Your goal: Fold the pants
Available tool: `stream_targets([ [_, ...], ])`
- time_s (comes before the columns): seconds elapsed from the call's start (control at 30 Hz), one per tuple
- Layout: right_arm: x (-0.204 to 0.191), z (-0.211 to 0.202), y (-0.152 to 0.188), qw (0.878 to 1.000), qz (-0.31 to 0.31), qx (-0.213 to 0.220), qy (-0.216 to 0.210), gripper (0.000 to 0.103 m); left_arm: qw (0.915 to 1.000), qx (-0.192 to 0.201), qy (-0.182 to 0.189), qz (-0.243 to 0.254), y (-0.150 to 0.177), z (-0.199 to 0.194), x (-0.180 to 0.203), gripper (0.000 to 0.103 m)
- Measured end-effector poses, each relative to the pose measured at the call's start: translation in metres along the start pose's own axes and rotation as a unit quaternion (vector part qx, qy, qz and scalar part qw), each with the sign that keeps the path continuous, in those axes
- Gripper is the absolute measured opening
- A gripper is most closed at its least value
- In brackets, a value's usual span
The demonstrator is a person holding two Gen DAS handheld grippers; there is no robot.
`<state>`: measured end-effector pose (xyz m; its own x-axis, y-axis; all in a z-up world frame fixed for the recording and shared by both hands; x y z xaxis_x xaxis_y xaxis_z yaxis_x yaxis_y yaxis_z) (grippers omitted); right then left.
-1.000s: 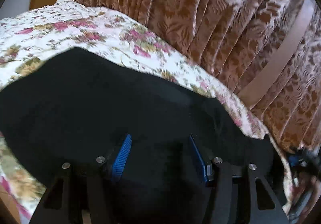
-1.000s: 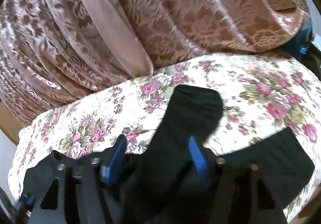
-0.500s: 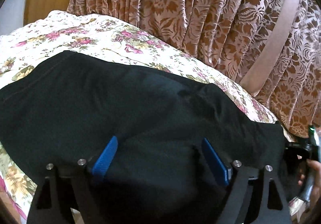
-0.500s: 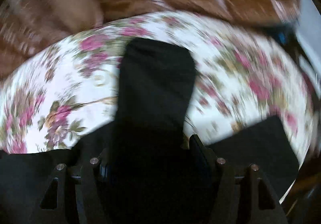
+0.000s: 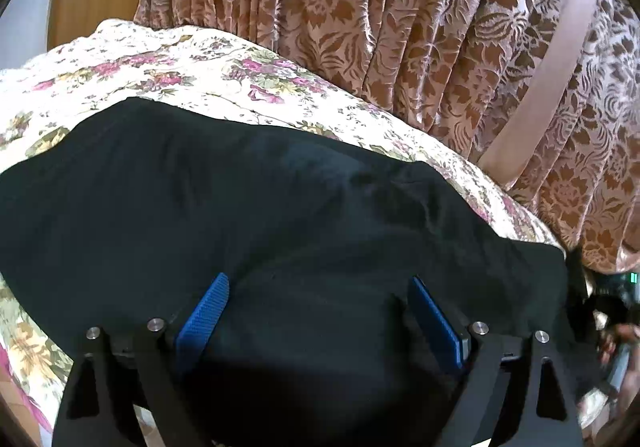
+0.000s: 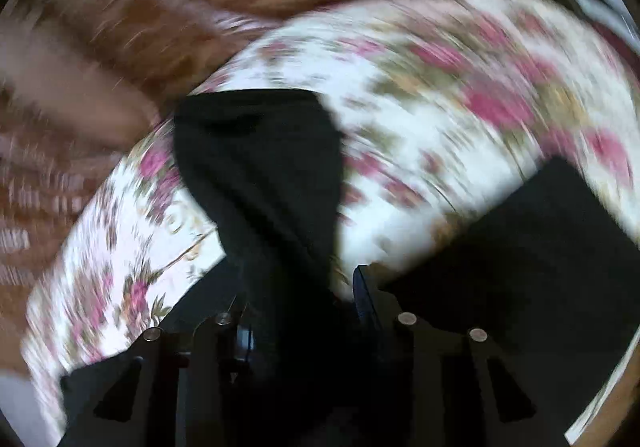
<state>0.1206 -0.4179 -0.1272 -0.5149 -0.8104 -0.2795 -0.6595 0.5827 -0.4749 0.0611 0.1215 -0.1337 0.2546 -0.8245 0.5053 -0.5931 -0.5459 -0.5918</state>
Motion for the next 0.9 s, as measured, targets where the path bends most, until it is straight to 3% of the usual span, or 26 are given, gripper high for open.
stream_targets([
  [0.1, 0.019, -0.016, 0.017, 0.995, 0.074, 0.03, -0.053, 0.04, 0.9999, 0.0, 0.007, -0.011, -0.001, -0.001, -0.001, 0.091],
  [0.3, 0.03, -0.031, 0.022, 0.982, 0.094, 0.067, -0.148, 0.047, 0.9999, 0.003, 0.004, -0.009, 0.0, -0.002, 0.0, 0.091],
  [0.43, 0.034, -0.017, 0.01, 0.979, 0.1, 0.062, -0.166, 0.048, 1.0, 0.002, 0.004, -0.009, 0.0, -0.002, 0.0, 0.091],
  [0.53, 0.038, -0.006, -0.002, 0.98, 0.112, 0.058, -0.157, 0.009, 0.9999, -0.001, 0.006, -0.015, 0.0, -0.003, -0.001, 0.091],
  [0.7, 0.028, -0.039, -0.017, 0.985, 0.044, 0.117, -0.121, 0.008, 0.9997, -0.004, 0.011, -0.021, -0.002, -0.003, -0.002, 0.091],
  [0.9, 0.044, -0.101, -0.001, 0.98, 0.009, 0.175, -0.099, 0.008, 0.9993, -0.003, 0.021, -0.03, -0.002, -0.007, -0.002, 0.091],
])
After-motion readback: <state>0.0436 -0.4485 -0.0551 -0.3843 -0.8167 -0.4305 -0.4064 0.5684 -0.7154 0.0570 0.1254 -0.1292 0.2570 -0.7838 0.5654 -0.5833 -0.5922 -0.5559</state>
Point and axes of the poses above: each gripper's, at about its wrist camera, not at the fingertips, and z roughly the way its jaws point, x to its right, y to its underside, the point moved 8 cm from there along z, roughly the way its jaws point, and after that the axes turned 11 degrees about -z, right-handed, at the moved point
